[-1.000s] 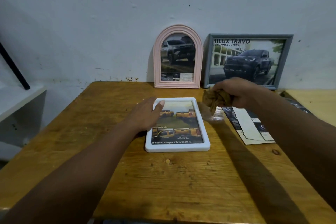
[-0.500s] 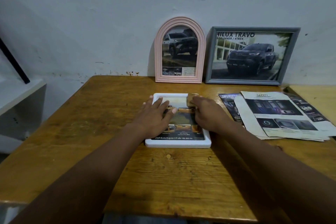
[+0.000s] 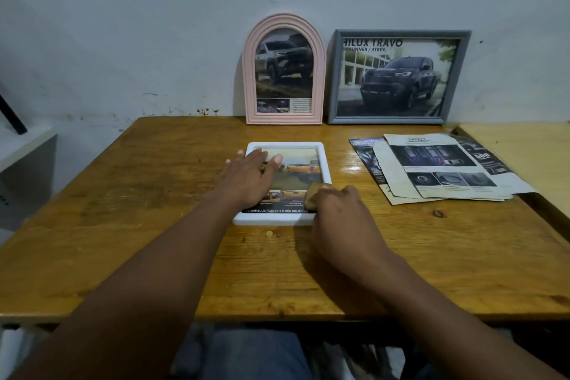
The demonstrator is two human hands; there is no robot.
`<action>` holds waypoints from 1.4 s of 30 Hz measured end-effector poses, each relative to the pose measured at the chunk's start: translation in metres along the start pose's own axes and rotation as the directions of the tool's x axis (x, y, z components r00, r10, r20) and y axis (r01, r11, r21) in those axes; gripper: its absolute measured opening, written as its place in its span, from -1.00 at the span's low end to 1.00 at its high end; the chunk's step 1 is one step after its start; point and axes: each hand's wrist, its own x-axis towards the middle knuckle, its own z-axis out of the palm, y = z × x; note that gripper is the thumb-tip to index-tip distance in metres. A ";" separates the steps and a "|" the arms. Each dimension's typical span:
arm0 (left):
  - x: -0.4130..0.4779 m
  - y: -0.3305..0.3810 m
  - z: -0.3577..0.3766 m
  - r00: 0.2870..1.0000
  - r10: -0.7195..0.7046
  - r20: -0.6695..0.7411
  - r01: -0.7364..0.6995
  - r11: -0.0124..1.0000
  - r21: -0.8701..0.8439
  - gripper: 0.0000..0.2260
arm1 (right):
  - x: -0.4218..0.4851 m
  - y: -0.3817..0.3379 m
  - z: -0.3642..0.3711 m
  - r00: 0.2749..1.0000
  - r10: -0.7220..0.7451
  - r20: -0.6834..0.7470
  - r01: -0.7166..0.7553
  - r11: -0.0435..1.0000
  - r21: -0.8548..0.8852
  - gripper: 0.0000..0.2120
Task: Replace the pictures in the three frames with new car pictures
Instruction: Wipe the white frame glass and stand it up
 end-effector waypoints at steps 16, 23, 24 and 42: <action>-0.008 0.003 -0.011 0.993 -0.103 0.061 0.118 0.936 -0.333 -0.35 | -0.006 -0.033 -0.012 0.988 -0.087 -0.128 0.130 0.913 0.386 -0.76; -0.049 0.044 -0.025 0.995 0.042 -0.086 -0.064 0.961 -0.270 -0.36 | 0.075 0.037 -0.016 0.962 0.202 -0.186 -0.131 0.933 0.335 -0.71; -0.058 0.052 -0.024 0.993 0.085 -0.078 -0.100 0.973 -0.209 -0.32 | 0.081 0.039 -0.007 0.975 0.186 -0.124 -0.137 0.935 0.327 -0.69; -0.120 -0.003 -0.018 0.995 0.076 -0.065 -0.060 0.975 0.215 -0.53 | 0.083 0.045 0.029 0.988 0.006 0.154 -0.027 0.991 0.131 -0.61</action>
